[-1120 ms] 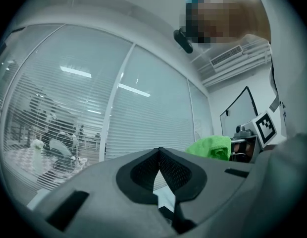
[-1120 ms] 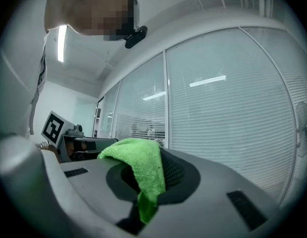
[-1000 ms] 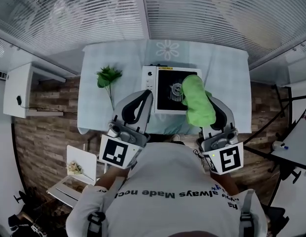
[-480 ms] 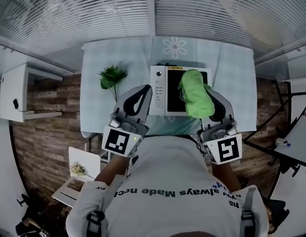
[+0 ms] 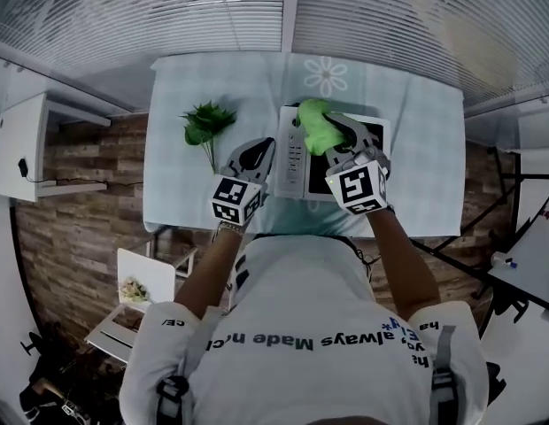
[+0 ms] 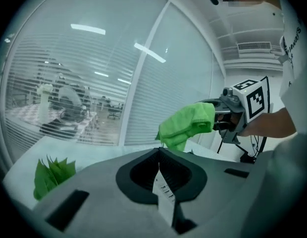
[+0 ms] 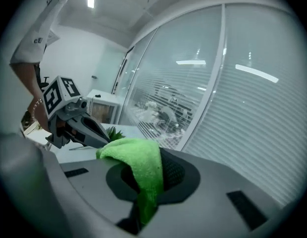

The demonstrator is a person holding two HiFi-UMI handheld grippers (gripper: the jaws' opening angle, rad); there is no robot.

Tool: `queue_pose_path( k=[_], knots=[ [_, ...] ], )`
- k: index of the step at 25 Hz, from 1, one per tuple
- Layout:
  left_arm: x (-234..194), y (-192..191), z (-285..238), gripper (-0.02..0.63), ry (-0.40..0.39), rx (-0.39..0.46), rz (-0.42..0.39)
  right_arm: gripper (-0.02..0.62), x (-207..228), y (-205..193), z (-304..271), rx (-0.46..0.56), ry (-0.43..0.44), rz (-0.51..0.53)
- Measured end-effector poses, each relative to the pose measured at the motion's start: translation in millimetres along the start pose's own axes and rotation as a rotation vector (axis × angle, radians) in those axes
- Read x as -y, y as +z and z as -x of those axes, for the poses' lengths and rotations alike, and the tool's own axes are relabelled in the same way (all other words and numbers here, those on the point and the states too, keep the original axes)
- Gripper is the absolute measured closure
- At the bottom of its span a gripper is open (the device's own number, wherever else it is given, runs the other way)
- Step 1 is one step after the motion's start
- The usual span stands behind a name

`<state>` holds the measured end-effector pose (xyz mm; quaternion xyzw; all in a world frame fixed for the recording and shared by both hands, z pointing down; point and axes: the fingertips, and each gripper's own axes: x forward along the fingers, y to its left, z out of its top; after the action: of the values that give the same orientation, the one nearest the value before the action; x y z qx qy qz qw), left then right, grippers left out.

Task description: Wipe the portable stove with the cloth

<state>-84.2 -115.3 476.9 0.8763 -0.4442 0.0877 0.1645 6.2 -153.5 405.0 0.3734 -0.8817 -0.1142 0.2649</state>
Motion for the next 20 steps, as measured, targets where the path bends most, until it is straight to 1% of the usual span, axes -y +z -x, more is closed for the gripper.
queue_pose_path(
  k=[5,8,11,13,15,17,20],
  knots=[
    [-15.6,-59.9,-17.2,0.594,0.015,-0.11,0.062,0.572,-21.3,-38.5,-62.2,-0.117,0.067,0.128],
    [-16.3,-79.4,-22.7,0.594,-0.002,-0.146,0.089,0.572,-38.4,-63.9,-93.1,-0.195,0.114,0.199],
    [-13.4,-91.6,-30.5,0.594,-0.027,-0.175,0.092,0.572,-53.4,-94.2,-118.9,-0.282,0.156,0.262],
    [-10.8,-100.6,-35.4,0.594,-0.039,-0.202,0.099,0.572,-60.5,-112.3,-129.0,-0.333,0.173,0.281],
    [-7.8,-109.5,-38.1,0.594,-0.051,-0.227,0.116,0.572,-66.1,-123.2,-132.7,-0.36,0.18,0.287],
    [-7.9,-115.5,-38.6,0.594,-0.057,-0.239,0.128,0.572,-70.7,-125.1,-132.9,-0.366,0.183,0.288],
    [-11.0,-117.8,-37.8,0.594,-0.061,-0.24,0.136,0.572,-83.1,-126.2,-127.9,-0.378,0.218,0.292]
  ],
)
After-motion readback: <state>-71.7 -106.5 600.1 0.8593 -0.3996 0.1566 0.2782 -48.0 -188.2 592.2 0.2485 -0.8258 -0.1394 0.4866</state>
